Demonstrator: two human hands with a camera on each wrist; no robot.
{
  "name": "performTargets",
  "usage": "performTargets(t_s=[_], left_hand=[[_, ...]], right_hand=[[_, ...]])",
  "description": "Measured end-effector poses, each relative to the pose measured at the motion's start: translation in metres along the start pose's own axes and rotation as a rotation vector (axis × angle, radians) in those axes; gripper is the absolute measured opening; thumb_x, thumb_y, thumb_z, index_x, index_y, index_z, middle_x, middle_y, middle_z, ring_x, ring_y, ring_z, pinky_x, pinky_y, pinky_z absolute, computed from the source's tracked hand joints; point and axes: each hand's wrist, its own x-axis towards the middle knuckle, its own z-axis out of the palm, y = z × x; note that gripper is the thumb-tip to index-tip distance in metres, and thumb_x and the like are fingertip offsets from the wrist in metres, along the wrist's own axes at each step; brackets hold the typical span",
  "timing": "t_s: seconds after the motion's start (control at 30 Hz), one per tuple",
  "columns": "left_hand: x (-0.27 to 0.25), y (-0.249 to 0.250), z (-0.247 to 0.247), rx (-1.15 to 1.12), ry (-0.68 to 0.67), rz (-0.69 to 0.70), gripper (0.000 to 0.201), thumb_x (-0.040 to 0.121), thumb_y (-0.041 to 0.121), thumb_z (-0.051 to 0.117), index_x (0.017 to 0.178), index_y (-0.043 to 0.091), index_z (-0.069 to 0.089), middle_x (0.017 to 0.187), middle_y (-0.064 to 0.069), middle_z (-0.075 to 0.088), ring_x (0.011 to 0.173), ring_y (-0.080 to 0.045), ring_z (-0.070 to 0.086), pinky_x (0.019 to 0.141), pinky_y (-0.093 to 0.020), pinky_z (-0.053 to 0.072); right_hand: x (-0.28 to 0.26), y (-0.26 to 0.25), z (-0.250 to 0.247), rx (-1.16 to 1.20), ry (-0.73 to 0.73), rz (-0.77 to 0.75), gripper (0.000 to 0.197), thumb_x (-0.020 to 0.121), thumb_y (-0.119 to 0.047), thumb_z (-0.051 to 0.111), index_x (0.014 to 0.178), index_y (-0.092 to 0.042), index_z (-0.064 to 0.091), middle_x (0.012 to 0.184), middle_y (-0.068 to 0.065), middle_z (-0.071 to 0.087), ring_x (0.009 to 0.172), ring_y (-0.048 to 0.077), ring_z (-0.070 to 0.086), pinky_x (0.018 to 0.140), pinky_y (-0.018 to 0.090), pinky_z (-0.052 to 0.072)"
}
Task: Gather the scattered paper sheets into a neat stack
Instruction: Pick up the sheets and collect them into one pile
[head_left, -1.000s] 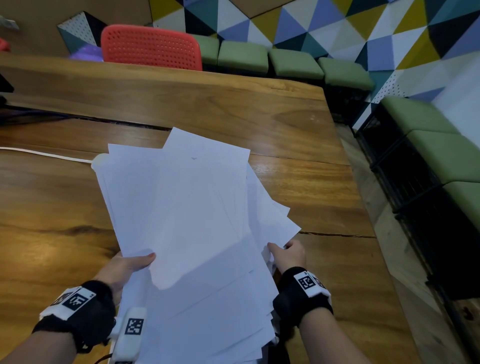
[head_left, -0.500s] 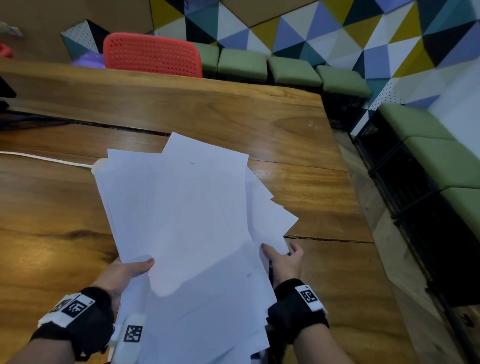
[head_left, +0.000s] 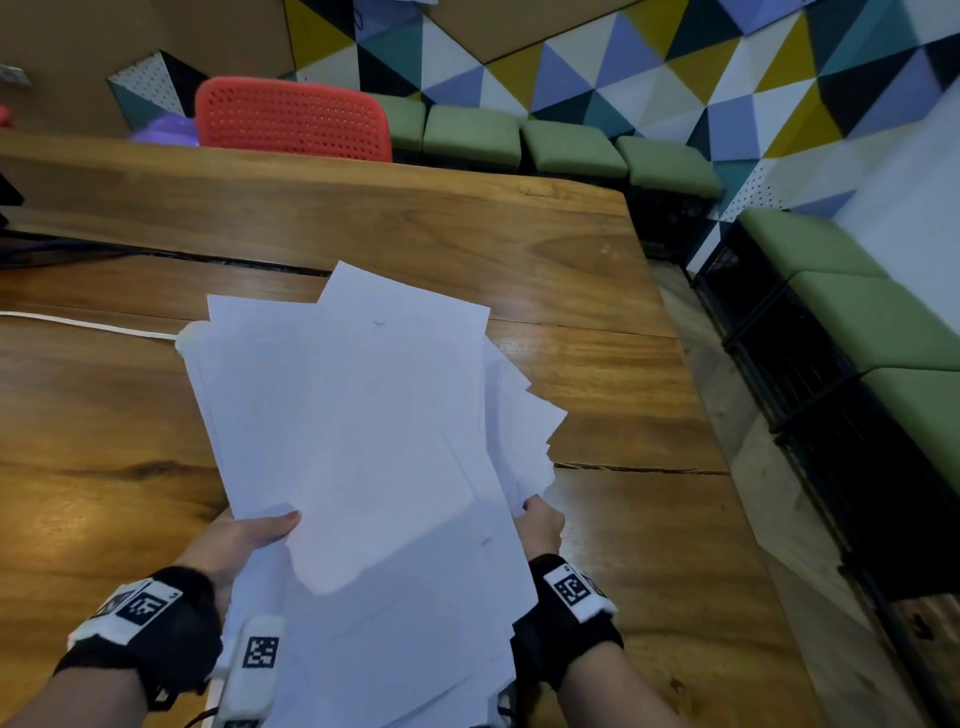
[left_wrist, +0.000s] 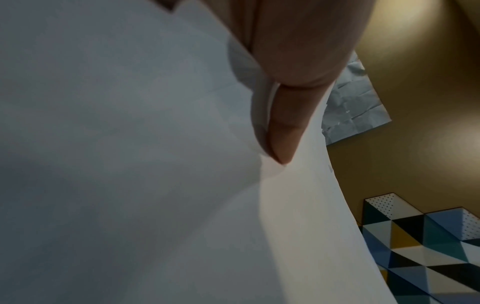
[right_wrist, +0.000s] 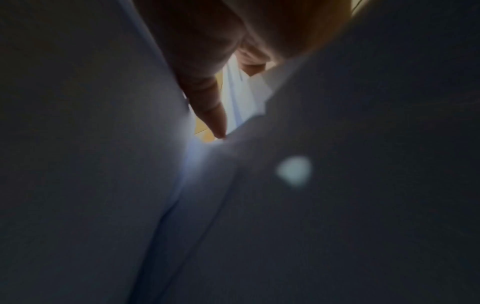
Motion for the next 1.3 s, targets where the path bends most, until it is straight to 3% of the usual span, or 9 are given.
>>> performTargets(t_s=[0.07, 0.17, 0.4, 0.5, 0.6, 0.77, 0.9, 1.07, 1.3], left_hand=[[0.0, 0.004, -0.008, 0.028, 0.02, 0.024, 0.039, 0.082, 0.001, 0.062, 0.121, 0.005, 0.055, 0.106, -0.01, 0.063, 0.092, -0.024, 0.057, 0.09, -0.035, 0.036], [-0.001, 0.008, -0.017, 0.061, 0.015, 0.034, 0.037, 0.084, -0.001, 0.059, 0.12, 0.007, 0.052, 0.108, -0.01, 0.06, 0.085, -0.022, 0.056, 0.088, -0.034, 0.034], [0.007, 0.002, -0.023, 0.123, 0.009, -0.031, 0.04, 0.083, -0.001, 0.061, 0.122, -0.001, 0.052, 0.096, -0.011, 0.065, 0.085, -0.028, 0.06, 0.071, -0.033, 0.044], [0.009, 0.001, -0.025, 0.11, 0.001, -0.028, 0.041, 0.082, -0.001, 0.062, 0.122, 0.001, 0.053, 0.103, -0.015, 0.065, 0.095, -0.034, 0.06, 0.084, -0.041, 0.046], [0.01, 0.002, -0.025, 0.102, -0.011, -0.005, 0.038, 0.083, -0.001, 0.061, 0.119, 0.006, 0.052, 0.099, -0.011, 0.064, 0.095, -0.032, 0.059, 0.089, -0.041, 0.042], [0.009, 0.004, -0.025, 0.101, -0.011, 0.013, 0.035, 0.083, 0.0, 0.062, 0.117, 0.004, 0.055, 0.101, -0.013, 0.067, 0.096, -0.033, 0.061, 0.094, -0.043, 0.043], [0.011, 0.004, -0.019, 0.145, 0.016, 0.043, 0.039, 0.084, -0.003, 0.059, 0.122, 0.0, 0.052, 0.108, -0.019, 0.063, 0.093, -0.035, 0.06, 0.089, -0.044, 0.045], [0.017, 0.007, -0.011, 0.188, 0.038, 0.082, 0.038, 0.086, -0.009, 0.054, 0.124, -0.006, 0.049, 0.111, -0.022, 0.06, 0.088, -0.034, 0.058, 0.083, -0.041, 0.044], [0.021, 0.007, -0.008, 0.204, 0.069, 0.087, 0.038, 0.086, -0.011, 0.052, 0.124, -0.008, 0.049, 0.116, -0.024, 0.058, 0.094, -0.035, 0.055, 0.088, -0.044, 0.041]], right_hand=[[-0.01, -0.005, 0.001, 0.013, -0.011, -0.046, 0.026, 0.065, -0.027, 0.068, 0.079, -0.01, 0.056, 0.111, 0.013, 0.052, 0.083, 0.027, 0.054, 0.062, 0.023, 0.045], [-0.005, -0.002, 0.0, 0.081, -0.003, -0.044, 0.053, 0.061, -0.017, 0.076, 0.109, -0.011, 0.055, 0.116, 0.014, 0.057, 0.093, 0.027, 0.062, 0.075, 0.031, 0.051], [-0.003, -0.002, 0.002, 0.443, -0.179, 0.129, 0.041, 0.076, 0.005, 0.067, 0.115, 0.009, 0.055, 0.106, 0.025, 0.066, 0.091, 0.038, 0.066, 0.077, 0.045, 0.055], [-0.013, -0.002, 0.004, 0.278, -0.195, 0.12, 0.026, 0.084, -0.003, 0.062, 0.103, 0.007, 0.048, 0.093, 0.011, 0.06, 0.086, 0.029, 0.06, 0.074, 0.031, 0.048], [-0.012, 0.003, 0.0, 0.093, -0.058, -0.006, 0.016, 0.088, -0.009, 0.056, 0.099, -0.009, 0.043, 0.101, 0.007, 0.054, 0.097, 0.026, 0.052, 0.08, 0.025, 0.037], [0.005, -0.001, -0.033, -0.067, 0.148, -0.122, 0.008, 0.088, -0.007, 0.055, 0.091, -0.001, 0.06, 0.089, 0.013, 0.062, 0.102, 0.032, 0.058, 0.084, 0.03, 0.042], [0.003, -0.008, -0.065, -0.198, 0.294, -0.21, 0.028, 0.091, -0.01, 0.052, 0.109, 0.01, 0.054, 0.117, 0.029, 0.059, 0.113, 0.041, 0.054, 0.093, 0.038, 0.041], [-0.007, -0.012, -0.092, -0.142, 0.458, -0.256, 0.021, 0.092, -0.012, 0.049, 0.094, 0.009, 0.054, 0.11, 0.032, 0.059, 0.106, 0.043, 0.054, 0.09, 0.042, 0.042], [-0.034, -0.041, -0.124, -0.076, 0.66, -0.421, 0.032, 0.093, -0.012, 0.046, 0.106, 0.015, 0.056, 0.109, 0.034, 0.061, 0.106, 0.045, 0.056, 0.088, 0.041, 0.043]])
